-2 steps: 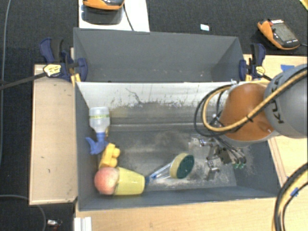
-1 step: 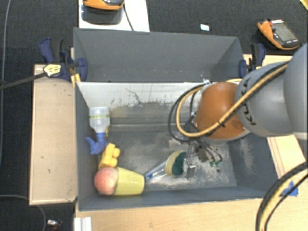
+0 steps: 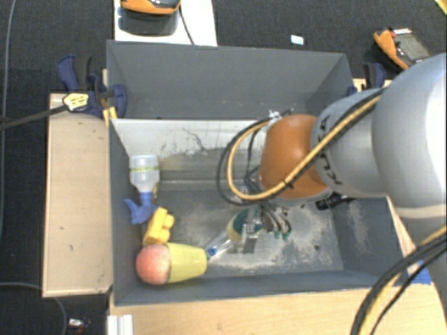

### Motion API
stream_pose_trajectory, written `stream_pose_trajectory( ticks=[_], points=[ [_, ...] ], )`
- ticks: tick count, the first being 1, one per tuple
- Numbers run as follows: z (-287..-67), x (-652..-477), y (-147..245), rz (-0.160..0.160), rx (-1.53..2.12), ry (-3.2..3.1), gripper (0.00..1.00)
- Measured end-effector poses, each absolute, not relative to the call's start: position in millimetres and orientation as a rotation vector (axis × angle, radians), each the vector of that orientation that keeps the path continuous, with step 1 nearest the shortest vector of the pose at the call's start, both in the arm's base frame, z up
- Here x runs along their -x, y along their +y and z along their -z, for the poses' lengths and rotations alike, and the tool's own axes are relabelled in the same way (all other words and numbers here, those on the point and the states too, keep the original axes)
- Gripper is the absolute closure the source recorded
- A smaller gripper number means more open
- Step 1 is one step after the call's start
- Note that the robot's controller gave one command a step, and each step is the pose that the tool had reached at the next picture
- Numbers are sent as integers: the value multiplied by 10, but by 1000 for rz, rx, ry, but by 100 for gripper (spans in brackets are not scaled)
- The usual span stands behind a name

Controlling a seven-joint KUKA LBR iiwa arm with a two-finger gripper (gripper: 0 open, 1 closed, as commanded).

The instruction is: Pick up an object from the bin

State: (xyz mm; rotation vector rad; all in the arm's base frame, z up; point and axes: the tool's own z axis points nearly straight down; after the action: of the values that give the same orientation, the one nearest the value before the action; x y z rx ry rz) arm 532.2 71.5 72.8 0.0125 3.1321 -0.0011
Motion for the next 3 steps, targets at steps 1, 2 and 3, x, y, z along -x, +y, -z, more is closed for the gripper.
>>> stream_pose_trajectory(
  ticks=[1,2,3],
  points=[
    [-715,-5234,705,-1,-51,3134,0],
    [-1379,-5258,707,-1,-69,3136,0],
    [-1500,-5061,661,1,-86,3133,0]
  ],
)
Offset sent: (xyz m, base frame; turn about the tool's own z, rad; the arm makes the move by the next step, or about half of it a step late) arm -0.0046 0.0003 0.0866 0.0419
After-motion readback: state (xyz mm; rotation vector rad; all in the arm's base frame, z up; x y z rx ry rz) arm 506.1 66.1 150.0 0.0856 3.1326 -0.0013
